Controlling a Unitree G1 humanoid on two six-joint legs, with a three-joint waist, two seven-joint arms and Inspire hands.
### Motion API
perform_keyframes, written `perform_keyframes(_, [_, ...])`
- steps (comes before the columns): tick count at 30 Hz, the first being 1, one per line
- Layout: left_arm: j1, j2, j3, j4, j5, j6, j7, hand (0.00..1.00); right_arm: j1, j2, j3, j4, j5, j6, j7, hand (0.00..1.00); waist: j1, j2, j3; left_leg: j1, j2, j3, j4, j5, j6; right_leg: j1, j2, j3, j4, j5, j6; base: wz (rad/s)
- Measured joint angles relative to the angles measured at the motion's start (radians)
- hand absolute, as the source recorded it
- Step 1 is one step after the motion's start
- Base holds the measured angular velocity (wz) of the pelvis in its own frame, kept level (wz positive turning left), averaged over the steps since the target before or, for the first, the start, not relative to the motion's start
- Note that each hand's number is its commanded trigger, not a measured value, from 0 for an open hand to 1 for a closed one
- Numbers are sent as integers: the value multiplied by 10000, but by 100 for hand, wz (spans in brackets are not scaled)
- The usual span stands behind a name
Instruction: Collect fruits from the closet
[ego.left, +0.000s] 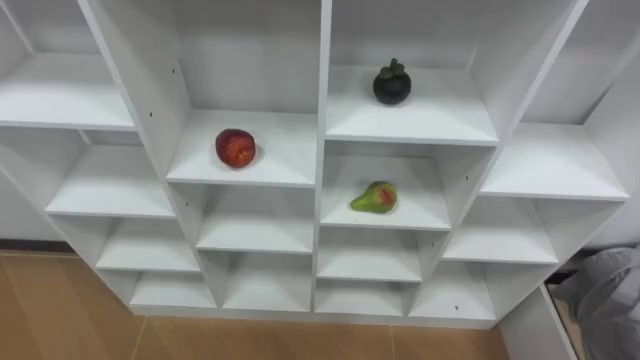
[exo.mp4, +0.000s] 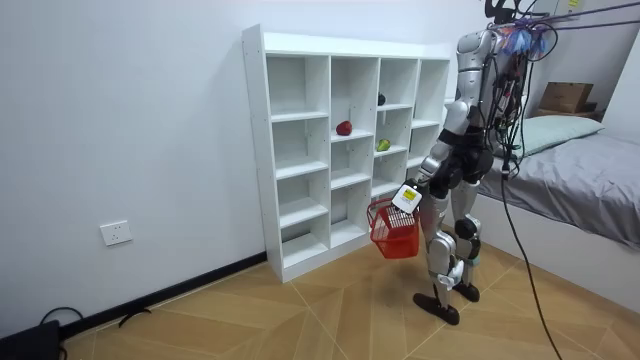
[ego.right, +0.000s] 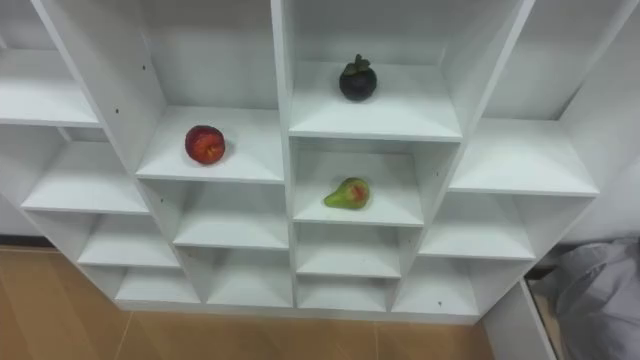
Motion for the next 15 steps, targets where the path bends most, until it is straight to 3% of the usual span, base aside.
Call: perform_keyframes(15, [21, -10, -6, -8, -223, -10, -169, 100, -28, -1, -21, -40, 359, -10, -338, 0, 0, 97, -25, 7, -1, 14, 18, -3, 5, -43, 5, 23, 27, 0, 2, 0])
